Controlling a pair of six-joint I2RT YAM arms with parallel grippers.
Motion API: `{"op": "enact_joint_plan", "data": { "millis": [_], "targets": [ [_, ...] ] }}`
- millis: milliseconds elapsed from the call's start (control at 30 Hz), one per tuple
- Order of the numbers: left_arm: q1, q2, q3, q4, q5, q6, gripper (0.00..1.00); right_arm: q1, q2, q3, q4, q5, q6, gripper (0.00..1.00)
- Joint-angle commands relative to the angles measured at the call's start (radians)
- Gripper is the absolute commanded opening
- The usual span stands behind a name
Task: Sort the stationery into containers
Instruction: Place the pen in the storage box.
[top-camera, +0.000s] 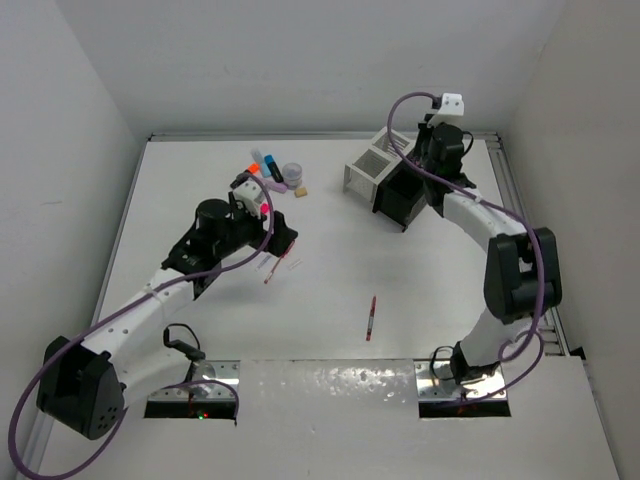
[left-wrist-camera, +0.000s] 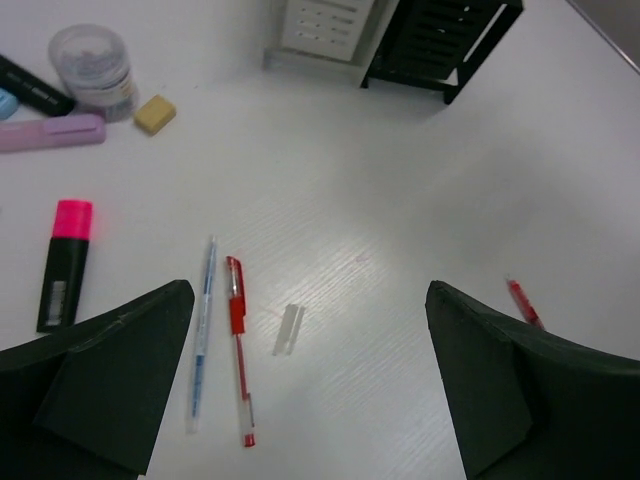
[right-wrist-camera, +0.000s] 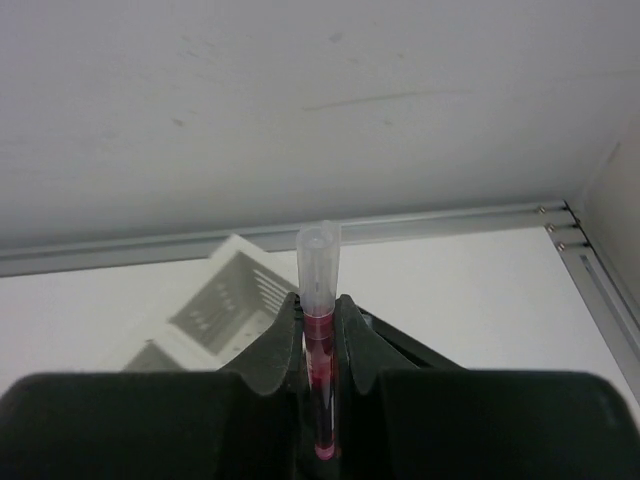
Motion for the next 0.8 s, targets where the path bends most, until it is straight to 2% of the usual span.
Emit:
{"op": "enact_joint_plan", "data": {
  "millis": [0, 300, 433, 767],
  "targets": [
    [0.043, 0.002, 0.023, -0.022, -0.041, -0.01, 1.0, -0.054, 0.078, 0.063, 0.073, 0.034, 0.012, 0.0],
    [0.098, 0.057, 0.028, -0.03, -0.024, -0.017, 1.0, -0.107, 0.221, 0.053, 0.188, -0.027, 0.029, 0.0],
    [0.106, 0.077, 0.026, -0.024, -0.016, -0.007, 1.0, -0.096, 0.239, -0.051, 0.274, -0.042, 0.051, 0.0],
    [0.118, 0.082, 0.012, 0.008, -0.008, 0.017, 1.0, -0.096, 0.25, -0.125, 0.259, -0.033, 0.08, 0.0]
  ]
}}
